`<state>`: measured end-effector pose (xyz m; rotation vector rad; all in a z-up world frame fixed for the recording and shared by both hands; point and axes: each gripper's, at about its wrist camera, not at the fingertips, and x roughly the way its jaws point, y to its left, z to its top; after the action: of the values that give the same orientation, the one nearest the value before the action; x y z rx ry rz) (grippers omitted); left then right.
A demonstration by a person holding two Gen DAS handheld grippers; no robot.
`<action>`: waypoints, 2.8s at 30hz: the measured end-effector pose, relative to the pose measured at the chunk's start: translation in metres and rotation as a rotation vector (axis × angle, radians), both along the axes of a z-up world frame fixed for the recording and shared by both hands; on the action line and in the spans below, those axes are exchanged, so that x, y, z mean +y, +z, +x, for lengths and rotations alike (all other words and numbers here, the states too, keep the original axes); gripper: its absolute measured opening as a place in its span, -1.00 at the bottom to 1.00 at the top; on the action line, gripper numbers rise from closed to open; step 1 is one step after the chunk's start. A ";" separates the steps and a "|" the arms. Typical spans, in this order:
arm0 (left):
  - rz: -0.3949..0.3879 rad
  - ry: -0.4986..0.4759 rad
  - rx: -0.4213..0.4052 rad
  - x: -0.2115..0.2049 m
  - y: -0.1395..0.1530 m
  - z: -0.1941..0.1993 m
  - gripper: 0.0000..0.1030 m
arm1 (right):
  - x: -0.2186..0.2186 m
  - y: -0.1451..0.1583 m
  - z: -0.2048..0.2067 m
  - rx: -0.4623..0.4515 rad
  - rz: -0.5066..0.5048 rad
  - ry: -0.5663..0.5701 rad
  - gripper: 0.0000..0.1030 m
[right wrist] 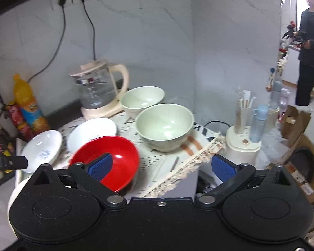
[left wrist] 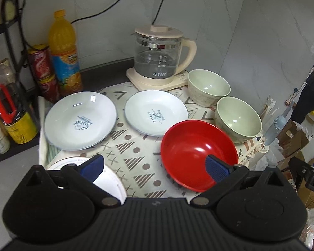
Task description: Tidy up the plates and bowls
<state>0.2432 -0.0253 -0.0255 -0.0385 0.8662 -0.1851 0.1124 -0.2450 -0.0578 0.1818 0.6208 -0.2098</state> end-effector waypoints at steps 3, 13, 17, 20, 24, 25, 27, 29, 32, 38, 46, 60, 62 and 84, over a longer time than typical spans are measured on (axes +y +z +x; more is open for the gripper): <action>0.005 -0.017 0.000 -0.013 -0.002 0.012 0.98 | -0.007 -0.005 0.010 0.024 0.012 -0.019 0.91; 0.036 -0.037 0.039 -0.063 -0.013 0.061 0.98 | -0.036 -0.023 0.054 0.057 0.030 -0.030 0.94; 0.039 -0.038 0.058 -0.081 -0.019 0.081 0.98 | -0.051 -0.029 0.075 0.076 0.063 -0.010 0.94; 0.035 -0.028 0.066 -0.092 -0.023 0.096 0.98 | -0.063 -0.032 0.090 0.083 0.078 -0.001 0.94; 0.033 -0.017 0.074 -0.107 -0.029 0.113 0.98 | -0.075 -0.036 0.108 0.089 0.070 0.015 0.92; 0.029 -0.016 0.077 -0.110 -0.031 0.117 0.98 | -0.079 -0.038 0.113 0.096 0.071 0.017 0.91; 0.019 -0.017 0.086 -0.116 -0.035 0.124 0.94 | -0.085 -0.042 0.123 0.112 0.079 0.019 0.78; 0.010 -0.020 0.087 -0.122 -0.039 0.130 0.93 | -0.093 -0.048 0.131 0.128 0.093 0.028 0.65; -0.001 -0.025 0.093 -0.130 -0.045 0.139 0.86 | -0.101 -0.056 0.143 0.145 0.108 0.038 0.51; -0.051 -0.022 0.157 -0.145 -0.063 0.158 0.46 | -0.112 -0.071 0.167 0.200 0.115 0.069 0.14; -0.088 -0.029 0.230 -0.167 -0.086 0.176 -0.08 | -0.121 -0.086 0.190 0.263 0.116 0.132 -0.28; -0.146 0.019 0.380 -0.180 -0.120 0.197 -0.85 | -0.122 -0.108 0.214 0.351 0.126 0.201 -0.60; -0.138 0.022 0.373 -0.181 -0.119 0.196 -0.85 | -0.120 -0.109 0.217 0.353 0.111 0.204 -0.62; -0.145 0.008 0.222 -0.155 -0.062 0.162 -0.84 | -0.107 -0.058 0.197 0.195 0.089 0.201 -0.65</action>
<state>0.4053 -0.1799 -0.0871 -0.2004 1.0721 -0.2391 0.3095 -0.3521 -0.1154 0.1842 0.8377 -0.0048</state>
